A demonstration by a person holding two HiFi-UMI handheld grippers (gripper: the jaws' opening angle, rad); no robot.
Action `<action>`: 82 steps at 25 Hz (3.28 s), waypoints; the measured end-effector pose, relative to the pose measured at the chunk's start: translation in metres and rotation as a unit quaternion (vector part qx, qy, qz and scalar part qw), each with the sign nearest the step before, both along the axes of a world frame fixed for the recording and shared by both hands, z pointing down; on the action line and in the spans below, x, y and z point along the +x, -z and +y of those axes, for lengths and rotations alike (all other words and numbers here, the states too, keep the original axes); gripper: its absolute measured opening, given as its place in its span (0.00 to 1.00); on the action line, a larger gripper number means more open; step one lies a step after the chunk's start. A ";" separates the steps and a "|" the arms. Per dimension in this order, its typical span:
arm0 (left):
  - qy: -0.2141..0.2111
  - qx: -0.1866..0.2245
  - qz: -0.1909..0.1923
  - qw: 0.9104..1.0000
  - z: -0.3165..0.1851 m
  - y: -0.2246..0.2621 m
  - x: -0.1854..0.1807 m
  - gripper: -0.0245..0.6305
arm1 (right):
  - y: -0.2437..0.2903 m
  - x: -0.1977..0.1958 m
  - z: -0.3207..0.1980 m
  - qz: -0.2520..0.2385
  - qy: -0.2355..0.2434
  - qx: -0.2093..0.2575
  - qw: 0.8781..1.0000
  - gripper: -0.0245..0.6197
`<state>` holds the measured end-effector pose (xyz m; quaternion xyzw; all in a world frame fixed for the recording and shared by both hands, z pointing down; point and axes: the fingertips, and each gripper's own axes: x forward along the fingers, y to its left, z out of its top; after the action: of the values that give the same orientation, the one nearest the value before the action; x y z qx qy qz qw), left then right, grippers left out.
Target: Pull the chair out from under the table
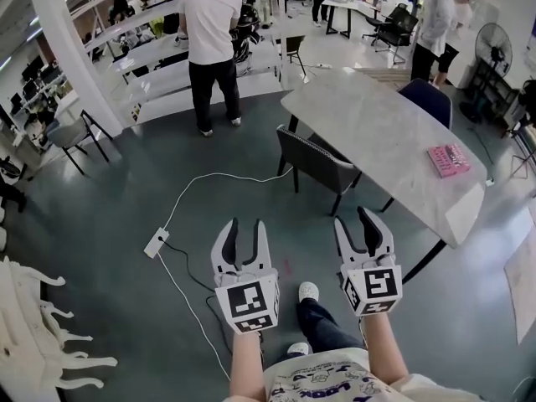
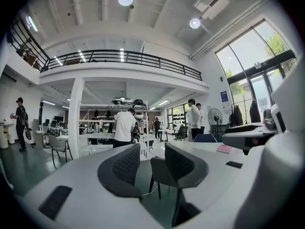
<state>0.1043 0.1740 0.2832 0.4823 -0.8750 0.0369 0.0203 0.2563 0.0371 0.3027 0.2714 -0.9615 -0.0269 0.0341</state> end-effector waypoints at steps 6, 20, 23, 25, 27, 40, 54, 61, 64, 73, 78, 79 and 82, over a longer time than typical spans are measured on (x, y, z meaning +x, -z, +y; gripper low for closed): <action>0.012 -0.008 -0.015 1.000 -0.077 0.010 -0.055 0.30 | 0.007 -0.056 -0.083 -0.001 0.014 -0.002 1.000 0.34; -0.001 -0.027 -0.013 1.000 -0.220 0.004 -0.131 0.31 | -0.001 -0.137 -0.222 0.023 0.023 -0.008 0.999 0.37; -0.012 -0.034 -0.010 0.999 -0.243 -0.002 -0.143 0.31 | -0.006 -0.151 -0.242 0.029 0.020 -0.013 0.999 0.37; -0.021 -0.039 -0.008 0.999 -0.259 -0.007 -0.154 0.33 | -0.012 -0.163 -0.254 0.034 0.019 -0.018 0.999 0.38; -0.033 -0.046 -0.005 0.998 -0.275 -0.016 -0.167 0.33 | -0.022 -0.176 -0.265 0.041 0.014 -0.022 0.999 0.38; -0.143 -0.083 0.006 0.986 -0.406 -0.063 -0.295 0.34 | -0.067 -0.301 -0.349 0.078 -0.053 -0.045 0.994 0.41; -0.298 -0.138 0.015 0.944 -0.502 -0.118 -0.311 0.37 | -0.116 -0.323 -0.398 0.135 -0.141 -0.089 0.977 0.44; -0.353 -0.174 0.015 0.919 -0.518 -0.161 -0.307 0.38 | -0.157 -0.316 -0.402 0.173 -0.153 -0.113 0.966 0.44; -0.377 -0.198 0.007 0.905 -0.517 -0.180 -0.293 0.39 | -0.172 -0.306 -0.395 0.190 -0.148 -0.127 0.962 0.44; -0.430 -0.266 -0.058 0.861 -0.524 -0.238 -0.273 0.43 | -0.232 -0.290 -0.389 0.253 -0.110 -0.154 0.949 0.45; -0.474 -0.310 -0.095 0.818 -0.516 -0.270 -0.256 0.47 | -0.263 -0.272 -0.384 0.308 -0.085 -0.152 0.935 0.45; -0.481 -0.319 -0.104 0.810 -0.516 -0.277 -0.255 0.47 | -0.268 -0.269 -0.385 0.316 -0.081 -0.152 0.933 0.45; -0.499 -0.338 -0.116 0.790 -0.515 -0.295 -0.250 0.48 | -0.281 -0.260 -0.384 0.334 -0.069 -0.156 0.927 0.45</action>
<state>-0.1457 -0.3412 0.5777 0.8061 -0.4403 0.3909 0.0591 -0.0038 -0.3467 0.5838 0.3034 -0.8653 0.0366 0.3973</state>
